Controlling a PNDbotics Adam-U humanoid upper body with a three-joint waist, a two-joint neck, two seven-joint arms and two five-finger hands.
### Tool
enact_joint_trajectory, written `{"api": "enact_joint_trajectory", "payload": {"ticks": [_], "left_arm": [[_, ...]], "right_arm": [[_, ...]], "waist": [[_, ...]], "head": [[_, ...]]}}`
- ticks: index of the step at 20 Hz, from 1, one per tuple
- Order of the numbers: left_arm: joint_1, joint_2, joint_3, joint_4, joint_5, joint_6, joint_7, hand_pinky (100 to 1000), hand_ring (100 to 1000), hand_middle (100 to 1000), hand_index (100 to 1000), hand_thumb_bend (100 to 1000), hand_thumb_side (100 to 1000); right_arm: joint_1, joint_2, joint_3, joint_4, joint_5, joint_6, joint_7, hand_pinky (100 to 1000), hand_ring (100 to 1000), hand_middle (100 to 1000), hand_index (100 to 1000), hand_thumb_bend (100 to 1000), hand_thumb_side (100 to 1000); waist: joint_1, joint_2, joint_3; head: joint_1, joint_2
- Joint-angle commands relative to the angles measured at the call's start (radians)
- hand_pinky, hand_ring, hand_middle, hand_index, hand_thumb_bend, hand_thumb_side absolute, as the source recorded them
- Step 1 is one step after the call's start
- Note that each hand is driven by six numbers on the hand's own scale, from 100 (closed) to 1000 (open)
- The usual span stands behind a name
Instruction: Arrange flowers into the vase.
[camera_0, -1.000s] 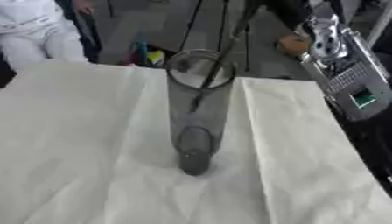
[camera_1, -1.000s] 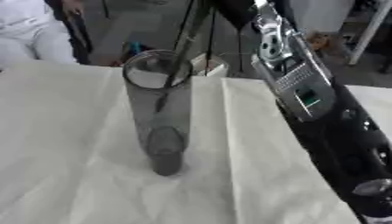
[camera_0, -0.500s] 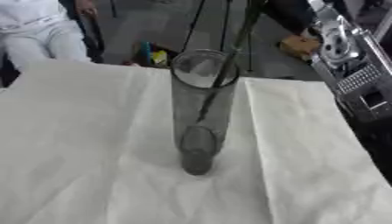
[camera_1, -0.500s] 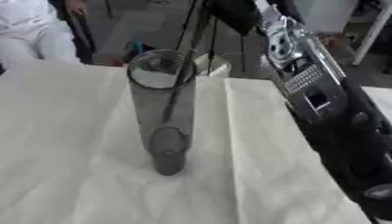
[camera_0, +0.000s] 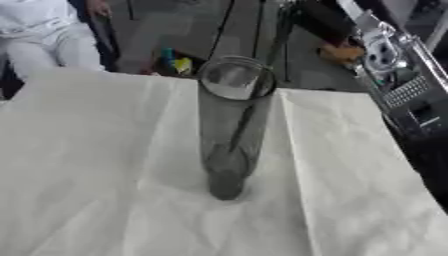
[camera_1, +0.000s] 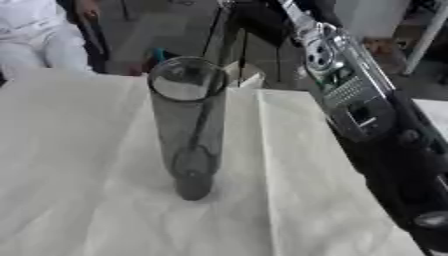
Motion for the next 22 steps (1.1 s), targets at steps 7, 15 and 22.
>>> {"api": "enact_joint_trajectory", "payload": {"ticks": [7, 15, 22], "left_arm": [[-0.008, 0.023, 0.011, -0.018, -0.005, 0.007, 0.003, 696, 779, 737, 855, 100, 963], [-0.008, 0.023, 0.009, -0.018, -0.004, 0.008, 0.001, 696, 777, 737, 855, 100, 962], [-0.009, 0.024, 0.008, -0.018, -0.003, 0.011, 0.001, 696, 775, 735, 853, 100, 959]], "right_arm": [[-0.038, -0.023, -0.017, 0.016, 0.041, -0.037, 0.13, 535, 569, 524, 599, 100, 1000], [-0.066, -0.001, -0.013, 0.039, 0.032, -0.055, 0.141, 546, 585, 539, 614, 100, 1000], [-0.087, 0.02, -0.009, 0.072, 0.035, -0.063, 0.15, 548, 589, 545, 620, 100, 1000]], "waist": [[-0.008, -0.025, -0.004], [-0.008, -0.024, -0.003], [-0.013, -0.022, -0.002]], "head": [[0.001, -0.002], [-0.003, -0.001], [-0.006, -0.005]]}}
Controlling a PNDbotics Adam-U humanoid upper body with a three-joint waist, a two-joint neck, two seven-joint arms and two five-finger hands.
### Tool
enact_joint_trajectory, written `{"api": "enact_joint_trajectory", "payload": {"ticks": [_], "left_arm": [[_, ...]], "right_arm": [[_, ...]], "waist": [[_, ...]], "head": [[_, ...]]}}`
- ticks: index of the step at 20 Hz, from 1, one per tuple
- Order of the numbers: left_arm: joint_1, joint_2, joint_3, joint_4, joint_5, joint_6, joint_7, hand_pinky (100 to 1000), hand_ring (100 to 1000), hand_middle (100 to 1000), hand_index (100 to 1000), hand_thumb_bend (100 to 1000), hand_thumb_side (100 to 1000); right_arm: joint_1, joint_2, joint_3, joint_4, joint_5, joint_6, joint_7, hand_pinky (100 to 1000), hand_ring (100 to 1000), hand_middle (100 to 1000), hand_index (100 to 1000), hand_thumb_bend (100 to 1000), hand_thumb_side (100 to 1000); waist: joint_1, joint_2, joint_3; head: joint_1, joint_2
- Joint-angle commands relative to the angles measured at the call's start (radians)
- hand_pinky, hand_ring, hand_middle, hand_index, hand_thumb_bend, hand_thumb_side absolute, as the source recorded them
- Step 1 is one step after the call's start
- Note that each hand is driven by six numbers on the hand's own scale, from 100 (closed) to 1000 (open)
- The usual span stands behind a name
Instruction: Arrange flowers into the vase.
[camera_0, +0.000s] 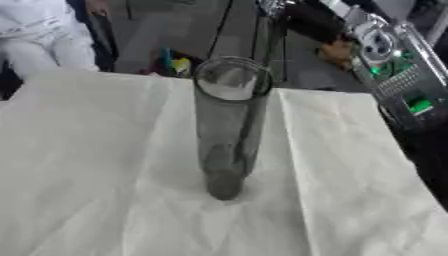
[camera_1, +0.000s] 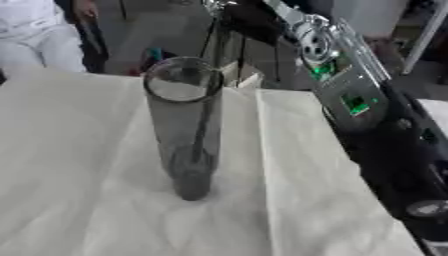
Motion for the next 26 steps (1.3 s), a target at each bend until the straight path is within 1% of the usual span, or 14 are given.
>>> {"api": "enact_joint_trajectory", "payload": {"ticks": [1, 8, 10, 13, 16, 21, 22, 26], "left_arm": [[-0.009, 0.024, 0.008, -0.018, -0.002, 0.004, 0.002, 696, 774, 735, 852, 100, 959], [-0.012, 0.022, 0.006, -0.018, 0.0, 0.005, 0.003, 696, 773, 735, 852, 100, 958], [-0.013, 0.021, 0.007, -0.018, 0.0, 0.006, 0.003, 696, 772, 734, 852, 100, 958], [-0.014, 0.021, 0.007, -0.018, 0.0, 0.006, 0.004, 697, 771, 735, 852, 100, 958], [-0.015, 0.02, 0.007, -0.018, 0.001, 0.005, 0.004, 697, 771, 735, 852, 100, 958], [-0.015, 0.02, 0.008, -0.018, 0.0, 0.006, 0.003, 697, 769, 735, 846, 100, 958], [-0.014, 0.02, 0.008, -0.018, 0.0, 0.006, 0.003, 697, 769, 735, 845, 100, 958], [-0.015, 0.02, 0.009, -0.018, -0.001, 0.006, 0.004, 698, 768, 735, 843, 100, 958]], "right_arm": [[-0.029, -0.001, -0.009, 0.004, 0.003, -0.002, -0.002, 546, 587, 543, 620, 100, 1000], [-0.039, 0.028, -0.003, 0.01, -0.023, 0.001, -0.028, 545, 582, 532, 617, 100, 1000], [-0.036, 0.033, -0.003, 0.009, -0.032, 0.001, -0.042, 538, 572, 515, 596, 100, 1000], [-0.03, 0.04, -0.007, 0.005, -0.053, 0.008, -0.083, 523, 553, 486, 564, 100, 1000], [-0.023, 0.044, -0.007, 0.001, -0.087, 0.011, -0.131, 518, 548, 480, 559, 100, 1000], [-0.002, 0.027, 0.004, -0.026, -0.143, 0.006, -0.174, 516, 550, 484, 565, 100, 1000], [0.003, 0.022, 0.006, -0.032, -0.149, 0.005, -0.178, 520, 558, 497, 582, 100, 1000], [0.026, -0.002, 0.016, -0.054, -0.141, -0.004, -0.178, 542, 586, 534, 616, 100, 1000]], "waist": [[-0.013, -0.022, 0.001], [-0.016, -0.019, 0.005], [-0.017, -0.018, 0.007], [-0.018, -0.016, 0.011], [-0.018, -0.015, 0.013], [-0.016, -0.013, 0.013], [-0.016, -0.013, 0.012], [-0.014, -0.012, 0.01]], "head": [[-0.002, -0.006], [-0.008, -0.009], [-0.007, -0.011], [-0.005, -0.012], [-0.004, -0.012], [-0.002, -0.011], [-0.001, -0.011], [0.003, -0.012]]}}
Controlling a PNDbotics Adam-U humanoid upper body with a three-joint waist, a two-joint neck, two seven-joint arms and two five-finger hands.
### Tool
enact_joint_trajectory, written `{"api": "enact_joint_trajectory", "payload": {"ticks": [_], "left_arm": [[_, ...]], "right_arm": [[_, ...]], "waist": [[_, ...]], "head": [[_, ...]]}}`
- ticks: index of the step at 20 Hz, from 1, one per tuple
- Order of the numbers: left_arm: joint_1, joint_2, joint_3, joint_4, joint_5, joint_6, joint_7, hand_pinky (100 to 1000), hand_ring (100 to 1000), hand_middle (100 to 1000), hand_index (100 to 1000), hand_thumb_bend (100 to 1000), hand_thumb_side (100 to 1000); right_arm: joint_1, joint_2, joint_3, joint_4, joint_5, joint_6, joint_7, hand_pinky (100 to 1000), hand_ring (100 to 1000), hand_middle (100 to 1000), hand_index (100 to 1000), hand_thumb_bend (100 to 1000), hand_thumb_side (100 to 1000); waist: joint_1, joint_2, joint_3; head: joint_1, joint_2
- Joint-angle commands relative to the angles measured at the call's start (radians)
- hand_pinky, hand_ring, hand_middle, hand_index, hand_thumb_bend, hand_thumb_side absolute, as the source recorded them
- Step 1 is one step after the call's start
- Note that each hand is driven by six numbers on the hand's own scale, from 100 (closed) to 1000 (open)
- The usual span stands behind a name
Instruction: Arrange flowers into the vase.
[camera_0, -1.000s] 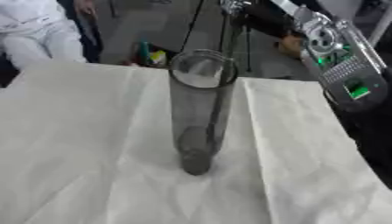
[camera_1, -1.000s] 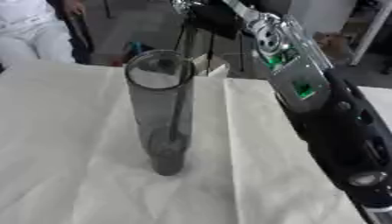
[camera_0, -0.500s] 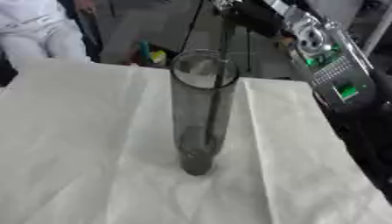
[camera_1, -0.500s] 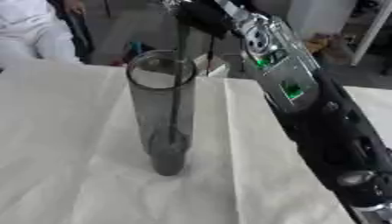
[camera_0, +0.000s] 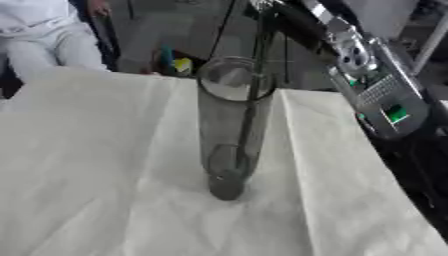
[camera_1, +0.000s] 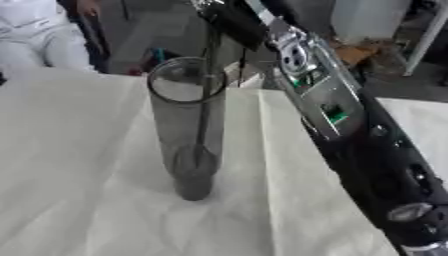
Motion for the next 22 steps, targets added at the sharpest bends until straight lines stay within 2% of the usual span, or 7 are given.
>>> {"api": "enact_joint_trajectory", "payload": {"ticks": [1, 2, 9, 13, 14, 19, 22], "left_arm": [[-0.011, 0.02, 0.009, -0.018, -0.002, 0.001, 0.001, 698, 768, 735, 843, 100, 958], [-0.011, 0.02, 0.009, -0.018, -0.002, 0.001, 0.001, 698, 767, 735, 843, 100, 958], [-0.009, 0.021, 0.01, -0.018, -0.002, 0.002, 0.002, 698, 765, 734, 841, 100, 957], [-0.008, 0.021, 0.011, -0.018, -0.002, 0.003, 0.002, 697, 764, 733, 841, 100, 957], [-0.008, 0.021, 0.011, -0.018, -0.002, 0.003, 0.002, 698, 763, 733, 841, 100, 957], [-0.007, 0.021, 0.01, -0.018, -0.002, 0.004, 0.002, 697, 761, 732, 841, 100, 955], [-0.006, 0.021, 0.01, -0.018, -0.002, 0.004, 0.002, 697, 761, 732, 841, 100, 955]], "right_arm": [[-0.007, -0.043, -0.001, -0.035, 0.005, -0.009, 0.0, 542, 586, 534, 616, 100, 1000], [-0.002, -0.049, 0.003, -0.04, 0.016, -0.014, 0.009, 574, 619, 579, 660, 100, 1000], [0.034, -0.082, 0.008, -0.073, 0.09, -0.056, 0.124, 644, 719, 694, 778, 100, 1000], [0.042, -0.095, 0.004, -0.083, 0.121, -0.071, 0.194, 698, 796, 772, 851, 100, 1000], [0.042, -0.097, 0.001, -0.085, 0.127, -0.074, 0.204, 730, 838, 805, 887, 100, 1000], [0.036, -0.104, -0.005, -0.08, 0.16, -0.107, 0.305, 759, 874, 843, 916, 125, 1000], [0.037, -0.105, -0.014, -0.074, 0.167, -0.112, 0.332, 769, 881, 849, 925, 134, 1000]], "waist": [[-0.007, -0.013, -0.001], [-0.008, -0.013, -0.002], [-0.006, -0.013, -0.007], [-0.005, -0.013, -0.009], [-0.004, -0.013, -0.01], [-0.002, -0.015, -0.012], [-0.001, -0.016, -0.013]], "head": [[0.004, -0.01], [0.004, -0.01], [0.01, -0.01], [0.012, -0.01], [0.013, -0.01], [0.012, -0.008], [0.013, -0.009]]}}
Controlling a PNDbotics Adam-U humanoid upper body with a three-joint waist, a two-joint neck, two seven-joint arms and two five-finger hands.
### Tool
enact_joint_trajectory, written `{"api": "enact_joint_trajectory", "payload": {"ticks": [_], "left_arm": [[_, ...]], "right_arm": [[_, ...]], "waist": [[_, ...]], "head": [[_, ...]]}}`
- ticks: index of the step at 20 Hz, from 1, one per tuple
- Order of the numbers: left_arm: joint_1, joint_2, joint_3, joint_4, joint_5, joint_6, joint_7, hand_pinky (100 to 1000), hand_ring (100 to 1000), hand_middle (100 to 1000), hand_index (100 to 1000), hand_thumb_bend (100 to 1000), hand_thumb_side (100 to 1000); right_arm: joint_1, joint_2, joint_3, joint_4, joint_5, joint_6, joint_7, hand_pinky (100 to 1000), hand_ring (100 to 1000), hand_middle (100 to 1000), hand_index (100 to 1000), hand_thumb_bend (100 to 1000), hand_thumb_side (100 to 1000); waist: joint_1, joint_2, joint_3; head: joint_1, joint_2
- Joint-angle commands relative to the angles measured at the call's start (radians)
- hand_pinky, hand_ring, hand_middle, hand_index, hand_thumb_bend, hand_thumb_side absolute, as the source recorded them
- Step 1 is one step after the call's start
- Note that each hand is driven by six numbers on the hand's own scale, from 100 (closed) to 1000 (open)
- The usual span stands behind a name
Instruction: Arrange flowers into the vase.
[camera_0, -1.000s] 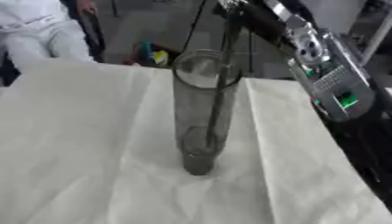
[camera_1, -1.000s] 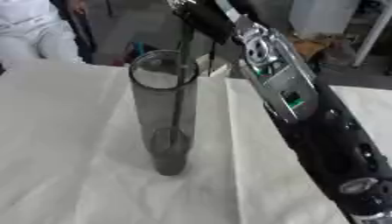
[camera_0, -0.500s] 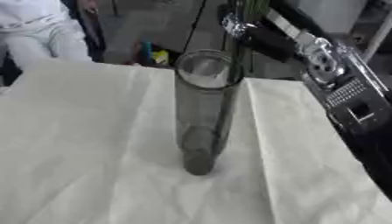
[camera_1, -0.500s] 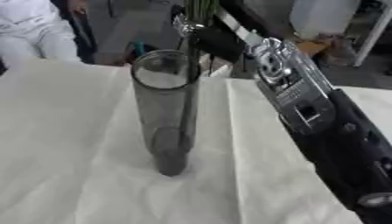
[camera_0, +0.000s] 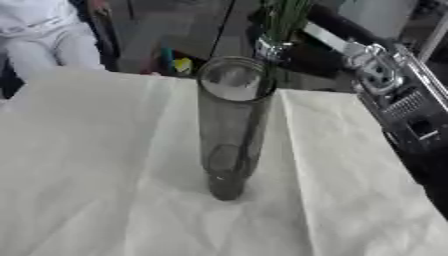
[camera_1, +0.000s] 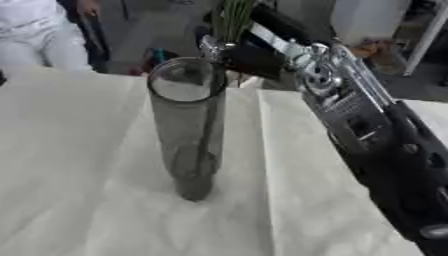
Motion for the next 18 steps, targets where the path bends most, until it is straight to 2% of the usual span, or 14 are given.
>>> {"api": "enact_joint_trajectory", "payload": {"ticks": [1, 9, 13, 14, 15, 18], "left_arm": [[-0.006, 0.021, 0.01, -0.018, -0.002, 0.004, 0.001, 698, 760, 732, 840, 100, 955], [-0.004, 0.022, 0.009, -0.018, -0.001, 0.005, 0.001, 697, 758, 730, 839, 100, 954], [-0.002, 0.023, 0.01, -0.018, -0.001, 0.006, 0.002, 697, 756, 729, 839, 100, 954], [-0.002, 0.023, 0.01, -0.018, 0.0, 0.006, 0.002, 697, 756, 729, 839, 100, 954], [-0.002, 0.024, 0.01, -0.018, 0.0, 0.006, 0.002, 697, 756, 729, 839, 100, 953], [-0.001, 0.024, 0.01, -0.018, 0.0, 0.007, 0.001, 698, 755, 728, 839, 100, 953]], "right_arm": [[-0.019, -0.031, -0.021, -0.006, 0.013, -0.007, 0.029, 773, 885, 853, 930, 151, 1000], [-0.025, -0.041, -0.03, 0.001, 0.041, -0.029, 0.087, 819, 918, 874, 982, 288, 1000], [-0.028, -0.05, -0.035, 0.007, 0.032, -0.045, 0.122, 847, 938, 900, 1000, 408, 1000], [-0.028, -0.052, -0.037, 0.008, 0.029, -0.05, 0.133, 849, 939, 902, 1000, 413, 1000], [-0.028, -0.054, -0.039, 0.01, 0.026, -0.055, 0.141, 857, 943, 902, 1000, 470, 1000], [-0.027, -0.06, -0.043, 0.02, 0.007, -0.072, 0.173, 863, 945, 901, 1000, 531, 1000]], "waist": [[-0.001, -0.016, -0.002], [0.001, -0.016, -0.005], [0.001, -0.018, -0.008], [0.001, -0.018, -0.008], [0.001, -0.018, -0.009], [0.0, -0.02, -0.01]], "head": [[0.004, -0.01], [0.005, -0.008], [0.005, -0.009], [0.005, -0.009], [0.005, -0.009], [0.005, -0.011]]}}
